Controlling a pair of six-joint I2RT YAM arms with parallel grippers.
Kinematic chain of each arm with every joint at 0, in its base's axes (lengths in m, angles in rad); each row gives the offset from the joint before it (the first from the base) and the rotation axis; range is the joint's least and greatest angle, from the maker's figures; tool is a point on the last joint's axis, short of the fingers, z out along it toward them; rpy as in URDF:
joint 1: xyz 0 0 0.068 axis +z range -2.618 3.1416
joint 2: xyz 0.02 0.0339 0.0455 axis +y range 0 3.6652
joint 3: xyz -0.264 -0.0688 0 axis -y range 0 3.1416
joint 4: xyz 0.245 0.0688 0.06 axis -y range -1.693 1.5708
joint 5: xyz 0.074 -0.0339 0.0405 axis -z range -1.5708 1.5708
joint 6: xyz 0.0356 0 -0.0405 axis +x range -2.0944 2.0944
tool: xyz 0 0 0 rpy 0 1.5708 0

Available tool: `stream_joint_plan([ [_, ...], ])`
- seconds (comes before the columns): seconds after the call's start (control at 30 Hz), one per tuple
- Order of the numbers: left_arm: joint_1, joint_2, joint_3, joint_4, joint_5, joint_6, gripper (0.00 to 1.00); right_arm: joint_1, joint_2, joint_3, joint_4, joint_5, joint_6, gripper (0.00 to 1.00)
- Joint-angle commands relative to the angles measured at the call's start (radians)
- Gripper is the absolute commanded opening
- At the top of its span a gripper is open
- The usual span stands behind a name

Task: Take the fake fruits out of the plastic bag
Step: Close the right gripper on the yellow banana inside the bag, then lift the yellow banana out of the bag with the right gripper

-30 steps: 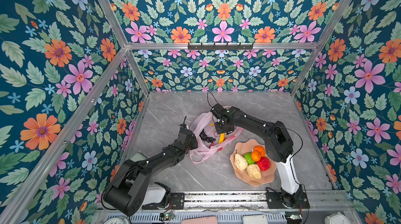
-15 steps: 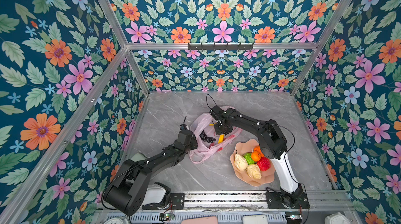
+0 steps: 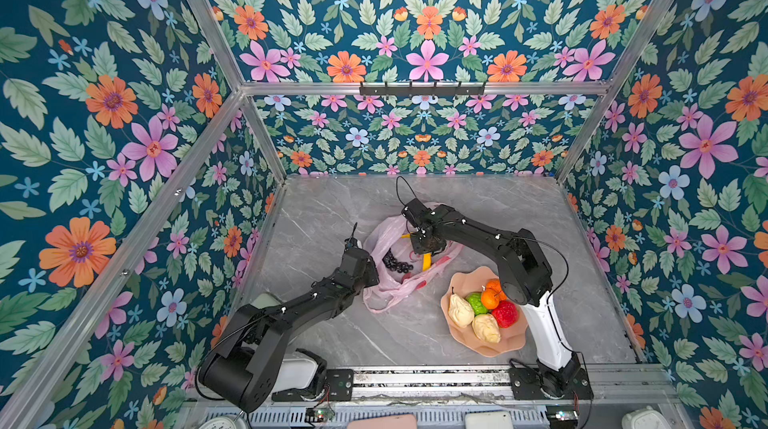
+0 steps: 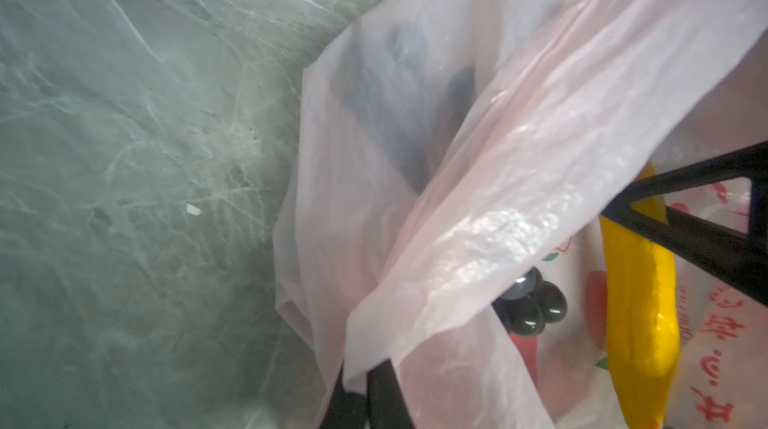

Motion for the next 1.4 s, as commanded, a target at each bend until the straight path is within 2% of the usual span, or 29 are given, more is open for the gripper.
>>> stream_joint_plan([
  [0.0,0.000,-0.003,0.003,0.003,-0.009,-0.008,0.00,0.002,-0.027,-0.007,-0.001,0.010,-0.002,0.21],
  [0.33,0.001,-0.007,0.020,-0.010,-0.014,-0.026,0.00,0.014,-0.117,-0.072,0.022,0.005,-0.012,0.20],
  [0.43,0.000,-0.012,0.034,-0.050,-0.052,-0.022,0.00,0.016,-0.143,-0.078,0.024,-0.035,-0.036,0.20],
  [0.5,-0.001,-0.015,0.045,-0.066,-0.060,-0.010,0.00,0.017,-0.166,-0.084,0.028,-0.021,-0.037,0.21],
  [0.77,0.004,-0.026,0.077,-0.075,-0.013,-0.029,0.00,0.028,-0.178,-0.119,0.098,0.004,-0.057,0.20],
  [1.07,0.084,0.027,0.155,-0.122,0.009,-0.085,0.00,0.057,-0.295,-0.297,0.249,0.059,-0.077,0.19],
  [1.2,0.084,0.065,0.175,-0.128,0.027,-0.056,0.00,0.057,-0.327,-0.308,0.269,0.058,-0.091,0.19],
  [1.37,0.062,0.041,0.160,-0.129,0.042,0.019,0.00,0.054,-0.371,-0.315,0.327,0.067,-0.089,0.20],
])
